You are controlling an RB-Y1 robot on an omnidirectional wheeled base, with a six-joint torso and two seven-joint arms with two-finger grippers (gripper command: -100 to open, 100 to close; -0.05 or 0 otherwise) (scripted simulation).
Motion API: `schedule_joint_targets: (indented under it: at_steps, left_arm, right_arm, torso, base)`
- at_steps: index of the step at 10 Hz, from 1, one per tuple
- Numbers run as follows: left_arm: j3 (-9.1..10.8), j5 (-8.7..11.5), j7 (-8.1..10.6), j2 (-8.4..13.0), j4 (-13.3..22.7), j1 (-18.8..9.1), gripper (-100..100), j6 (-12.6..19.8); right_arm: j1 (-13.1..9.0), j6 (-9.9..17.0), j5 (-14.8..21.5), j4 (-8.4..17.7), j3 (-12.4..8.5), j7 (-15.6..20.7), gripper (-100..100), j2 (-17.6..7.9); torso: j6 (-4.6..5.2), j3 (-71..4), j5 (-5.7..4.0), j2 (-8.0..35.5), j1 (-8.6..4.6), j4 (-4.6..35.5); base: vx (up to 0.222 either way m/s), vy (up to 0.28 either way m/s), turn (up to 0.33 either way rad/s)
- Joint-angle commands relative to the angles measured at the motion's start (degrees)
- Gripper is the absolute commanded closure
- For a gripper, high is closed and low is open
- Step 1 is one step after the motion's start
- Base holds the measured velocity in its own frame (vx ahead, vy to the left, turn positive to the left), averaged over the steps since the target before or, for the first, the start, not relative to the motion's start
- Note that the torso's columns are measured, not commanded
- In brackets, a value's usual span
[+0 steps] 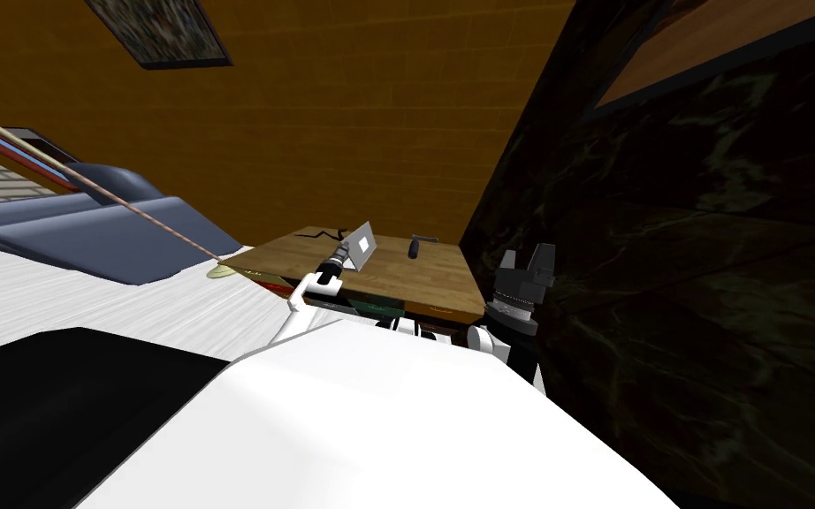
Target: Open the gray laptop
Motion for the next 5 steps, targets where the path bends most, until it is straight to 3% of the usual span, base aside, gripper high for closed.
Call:
schedule_joint_targets:
  at_steps: [1,5]
  left_arm:
    - [-0.60,3.20,2.94,-0.63,-1.11,-0.57,100,3.74]
    - [-1.29,7.52,6.43,-1.21,-2.81,-1.62,100,8.80]
  right_arm:
    - [0.00,0.00,0.00,0.00,0.00,0.00,0,0.00]
    - [0.00,0.00,0.00,0.00,0.00,0.00,0,0.00]
  torso:
    - [-0.03,-0.12,-0.03,-0.21,-0.08,-0.13]
    - [0.00,-0.28,-0.23,-0.38,-0.40,-0.18]
  base:
    - [-0.013,0.134,-0.023]
    - [-0.019,0.111,-0.020]
